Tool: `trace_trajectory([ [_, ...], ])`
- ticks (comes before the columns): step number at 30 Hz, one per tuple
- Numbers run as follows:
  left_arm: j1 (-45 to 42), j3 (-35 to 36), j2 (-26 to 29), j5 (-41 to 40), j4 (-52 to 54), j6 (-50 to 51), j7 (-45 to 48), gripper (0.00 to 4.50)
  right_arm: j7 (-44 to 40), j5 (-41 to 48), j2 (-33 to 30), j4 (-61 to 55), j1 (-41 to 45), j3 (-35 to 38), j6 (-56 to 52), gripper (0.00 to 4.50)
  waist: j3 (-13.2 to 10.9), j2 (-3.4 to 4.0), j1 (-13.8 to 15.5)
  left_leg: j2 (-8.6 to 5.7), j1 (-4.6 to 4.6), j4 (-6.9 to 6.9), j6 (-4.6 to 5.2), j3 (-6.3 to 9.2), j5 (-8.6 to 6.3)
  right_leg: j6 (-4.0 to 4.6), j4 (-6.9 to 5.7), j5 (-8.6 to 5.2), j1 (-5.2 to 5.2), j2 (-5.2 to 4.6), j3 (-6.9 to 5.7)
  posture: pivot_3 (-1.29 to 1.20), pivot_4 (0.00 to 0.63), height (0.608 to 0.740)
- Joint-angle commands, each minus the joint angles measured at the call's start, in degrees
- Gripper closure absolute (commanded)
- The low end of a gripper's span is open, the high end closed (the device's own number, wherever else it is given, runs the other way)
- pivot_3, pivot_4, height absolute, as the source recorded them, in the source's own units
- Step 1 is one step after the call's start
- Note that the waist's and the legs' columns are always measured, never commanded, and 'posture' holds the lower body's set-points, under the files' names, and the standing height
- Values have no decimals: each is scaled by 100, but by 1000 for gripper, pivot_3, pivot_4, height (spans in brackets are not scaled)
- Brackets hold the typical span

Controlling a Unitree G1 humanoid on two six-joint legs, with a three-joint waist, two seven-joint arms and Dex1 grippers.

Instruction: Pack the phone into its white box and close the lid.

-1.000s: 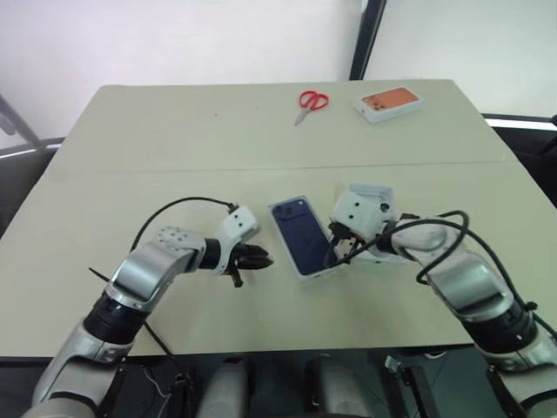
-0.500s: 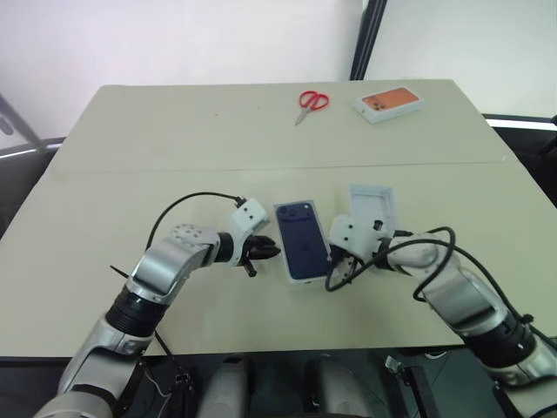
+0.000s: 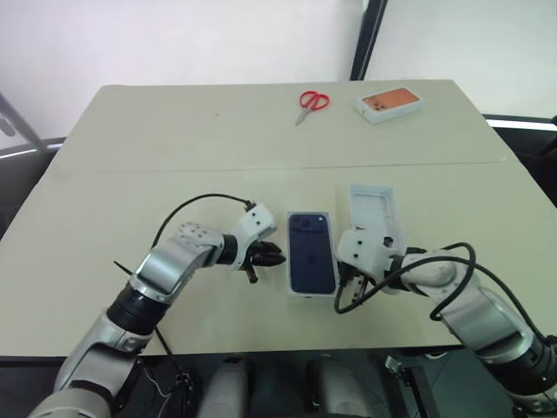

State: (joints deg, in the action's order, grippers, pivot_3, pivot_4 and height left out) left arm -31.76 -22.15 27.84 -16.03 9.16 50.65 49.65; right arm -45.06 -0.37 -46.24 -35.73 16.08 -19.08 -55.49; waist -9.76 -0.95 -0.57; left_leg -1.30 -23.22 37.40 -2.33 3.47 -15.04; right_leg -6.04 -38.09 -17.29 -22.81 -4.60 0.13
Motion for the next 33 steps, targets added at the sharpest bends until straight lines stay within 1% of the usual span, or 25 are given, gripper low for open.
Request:
trace_trajectory([
  [1, -64, -246, -190, -90, 108, -100, 183, 3314, -36, 182, 21, -386, 30, 86, 70, 4500, 0, 0, -3, 0, 0, 0, 0, 0, 0, 0, 0, 0, 0, 0, 0, 0, 150, 740],
  [10, -30, -106, -154, -22, 68, -67, 170, 3314, -86, 254, -88, -379, 75, 163, 58, 4500, 0, 0, 3, 0, 0, 1, 0, 1, 0, 0, 0, 0, 1, 0, -1, 0, 150, 740],
  [13, 37, 169, -46, -114, 126, -20, 163, 3314, -335, 552, -300, -581, 16, 536, -134, 4500, -1, 0, 5, 0, -1, 2, 0, 1, 0, 0, 0, 0, 1, -1, -1, 0, 150, 740],
  [16, 109, 515, 91, -253, 191, -36, 197, 3368, -689, 1288, -309, -927, 20, 1242, -694, 3619, -2, -1, -6, 2, -3, 2, 0, 4, 0, 0, 0, 0, 0, 0, -3, 0, 150, 740],
  [19, 226, 811, 303, -342, 236, -182, 250, 3368, -734, 1680, -362, -1108, 193, 1717, -1072, 2221, -2, -1, -23, 8, -1, 0, 1, 5, 0, 0, 0, 0, 0, 6, -5, 0, 150, 740],
  [21, 336, 959, 452, -337, 228, -404, 282, 3368, -490, 1847, -164, -1044, 520, 1986, -1544, 1165, -2, 0, -38, 9, 0, 0, 1, 4, -1, 0, -1, 0, 0, 5, -4, 0, 150, 740],
  [23, 472, 1113, 471, -358, 159, -782, 308, 3368, -157, 1928, 101, -852, 894, 2061, -2156, 210, -2, 0, -15, 8, 2, -1, 1, 3, 0, 1, -1, 0, 0, 4, -3, 0, 150, 740],
  [25, 714, 1401, 397, -422, 96, -1650, 477, 3368, 412, 1742, 605, -214, 1488, 1993, -3129, 210, -2, -1, -21, 9, 1, -1, 1, 3, 0, 1, 0, 0, -1, 1, -3, 0, 150, 740],
  [27, 870, 1643, 327, -570, 47, -2214, 678, 3368, 893, 1680, 1036, 521, 1938, 2039, -3640, 210, -2, 0, -12, 7, -1, -1, -1, 0, 0, 2, 0, 1, -4, -4, 0, 0, 150, 740],
  [30, 1031, 1822, 236, -748, 5, -2930, 1018, 3368, 1432, 1762, 1306, 1425, 2315, 2083, -3701, 210, -2, 0, 31, 5, -15, -1, -2, 3, 1, 3, 0, 1, -18, -9, -4, 0, 150, 740],
  [33, 1117, 1810, 313, -886, 3, -3018, 1307, 3368, 1830, 1855, 1414, 2280, 2734, 2045, -3701, 210, -2, 1, 2, -1, -21, -1, -3, -7, 2, 3, 0, 1, -27, -17, 3, 0, 150, 740],
])
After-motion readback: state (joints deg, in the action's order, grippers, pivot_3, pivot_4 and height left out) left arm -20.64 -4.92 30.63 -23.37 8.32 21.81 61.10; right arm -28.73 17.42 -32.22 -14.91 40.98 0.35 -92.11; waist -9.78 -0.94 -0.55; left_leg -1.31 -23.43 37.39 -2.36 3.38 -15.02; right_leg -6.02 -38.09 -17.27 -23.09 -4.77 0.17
